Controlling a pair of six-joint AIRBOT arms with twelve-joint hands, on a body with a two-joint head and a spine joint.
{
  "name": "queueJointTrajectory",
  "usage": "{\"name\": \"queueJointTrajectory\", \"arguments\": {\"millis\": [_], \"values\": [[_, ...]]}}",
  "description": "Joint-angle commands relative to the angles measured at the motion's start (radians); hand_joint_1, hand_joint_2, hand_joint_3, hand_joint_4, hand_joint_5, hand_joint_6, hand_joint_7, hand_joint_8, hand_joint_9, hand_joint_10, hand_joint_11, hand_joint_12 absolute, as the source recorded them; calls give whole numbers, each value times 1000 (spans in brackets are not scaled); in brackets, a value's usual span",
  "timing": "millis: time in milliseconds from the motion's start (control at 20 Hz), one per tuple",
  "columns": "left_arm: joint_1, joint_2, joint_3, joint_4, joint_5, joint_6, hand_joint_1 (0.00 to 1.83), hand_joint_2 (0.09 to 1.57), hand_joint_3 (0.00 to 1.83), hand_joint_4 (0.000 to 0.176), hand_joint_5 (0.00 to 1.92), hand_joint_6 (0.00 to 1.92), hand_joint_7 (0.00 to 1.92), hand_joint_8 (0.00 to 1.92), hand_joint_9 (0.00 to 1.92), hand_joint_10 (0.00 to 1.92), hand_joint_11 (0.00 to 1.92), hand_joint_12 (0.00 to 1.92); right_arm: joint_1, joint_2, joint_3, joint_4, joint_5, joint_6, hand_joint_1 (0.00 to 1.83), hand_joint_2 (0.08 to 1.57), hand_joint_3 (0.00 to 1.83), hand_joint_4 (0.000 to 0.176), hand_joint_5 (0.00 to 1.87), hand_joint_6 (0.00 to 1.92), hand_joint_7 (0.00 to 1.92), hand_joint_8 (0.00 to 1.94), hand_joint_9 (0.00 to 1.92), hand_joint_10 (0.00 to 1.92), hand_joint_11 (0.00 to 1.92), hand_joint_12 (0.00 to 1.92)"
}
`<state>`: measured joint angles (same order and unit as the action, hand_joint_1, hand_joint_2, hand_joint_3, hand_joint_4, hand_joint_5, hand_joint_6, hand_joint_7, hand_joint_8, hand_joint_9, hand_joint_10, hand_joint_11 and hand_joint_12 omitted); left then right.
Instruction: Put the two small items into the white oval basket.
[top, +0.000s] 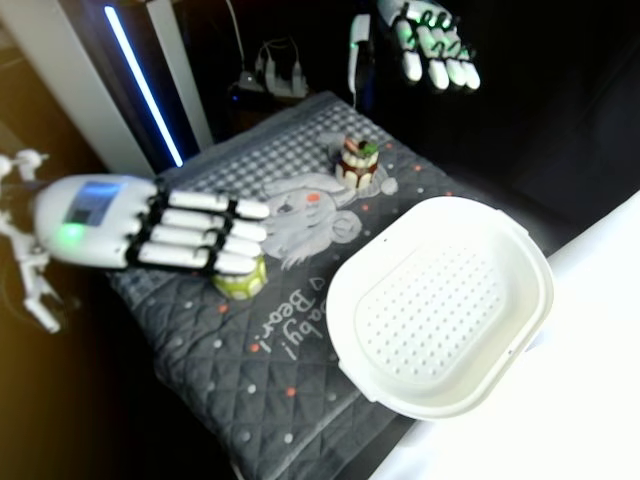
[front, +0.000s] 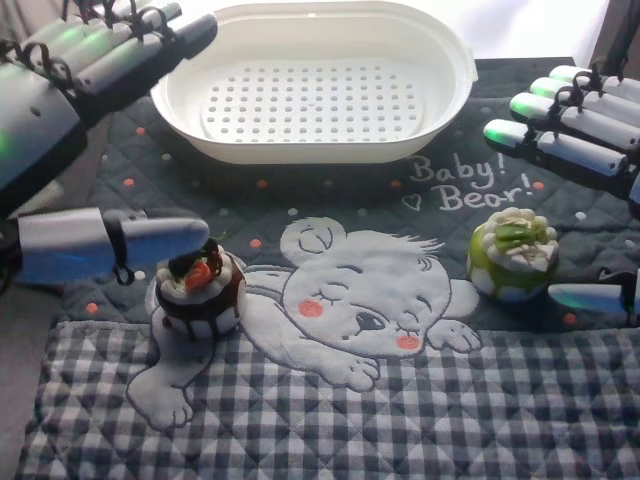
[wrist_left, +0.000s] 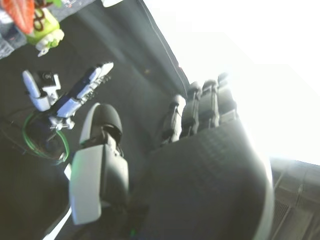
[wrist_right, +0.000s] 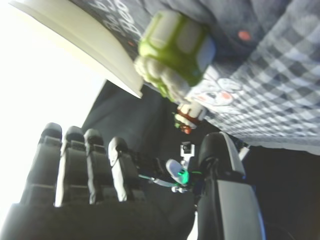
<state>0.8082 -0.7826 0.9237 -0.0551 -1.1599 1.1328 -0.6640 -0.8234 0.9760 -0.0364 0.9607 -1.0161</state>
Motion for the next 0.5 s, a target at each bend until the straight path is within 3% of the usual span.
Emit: {"name": "queueJointTrajectory", "arguments": {"millis": [0, 50, 100, 150, 200, 250, 300, 350, 400, 450], "values": [[-2, 3, 0, -12, -122, 0, 374, 1053, 4, 67, 0, 0, 0, 0, 0, 0, 8, 45, 9, 5, 1, 10, 127, -1, 554, 1111, 19, 61, 0, 0, 0, 0, 0, 0, 0, 0], [1, 3, -2, -12, -116, 0, 360, 1054, 0, 55, 5, 2, 0, 0, 0, 0, 1, 135, 9, 3, 1, 10, 126, -1, 520, 1114, 17, 68, 0, 0, 0, 0, 0, 0, 0, 0], [2, 2, -2, -12, -107, 0, 376, 1038, 0, 63, 8, 1, 0, 0, 0, 0, 0, 228, 9, 1, 1, 10, 122, -1, 522, 1120, 17, 76, 0, 0, 0, 0, 0, 0, 0, 0], [5, -5, -1, -15, -93, 0, 406, 1031, 0, 60, 15, 1, 0, 0, 0, 0, 0, 369, 9, -5, 3, 10, 114, -1, 518, 1118, 15, 84, 0, 0, 0, 0, 0, 0, 0, 0], [9, -14, 1, -17, -74, 0, 478, 1041, 0, 55, 13, 2, 0, 0, 24, 7, 0, 573, 9, -13, 7, 10, 104, -1, 519, 1115, 12, 110, 0, 0, 0, 0, 0, 0, 0, 0], [17, -28, 5, -25, -41, -1, 521, 1060, 2, 54, 2, 0, 0, 0, 18, 3, 0, 586, 9, -29, 16, 10, 82, -1, 547, 1114, 9, 100, 0, 0, 0, 0, 0, 0, 0, 0], [22, -45, 12, -37, -13, -2, 580, 1076, 2, 75, 2, 0, 0, 0, 3, 0, 0, 462, 9, -44, 27, 10, 61, -1, 576, 1130, 14, 95, 0, 0, 0, 0, 0, 0, 0, 0], [34, -74, 26, -60, 17, -11, 574, 1078, 1, 96, 8, 1, 0, 0, 0, 0, 0, 471, 9, -66, 42, 13, 32, -1, 587, 1142, 19, 95, 0, 0, 0, 0, 0, 0, 0, 0], [45, -87, 34, -73, 28, -17, 566, 1084, 1, 98, 17, 2, 0, 0, 0, 0, 0, 535, 9, -79, 50, 15, 20, 0, 603, 1148, 18, 102, 0, 0, 0, 0, 0, 0, 0, 0], [57, -105, 43, -88, 42, -26, 634, 1077, 0, 92, 52, 6, 0, 0, 20, 6, 0, 745, 9, -94, 60, 15, 4, 0, 623, 1150, 16, 91, 0, 0, 0, 0, 0, 0, 0, 0]]}}
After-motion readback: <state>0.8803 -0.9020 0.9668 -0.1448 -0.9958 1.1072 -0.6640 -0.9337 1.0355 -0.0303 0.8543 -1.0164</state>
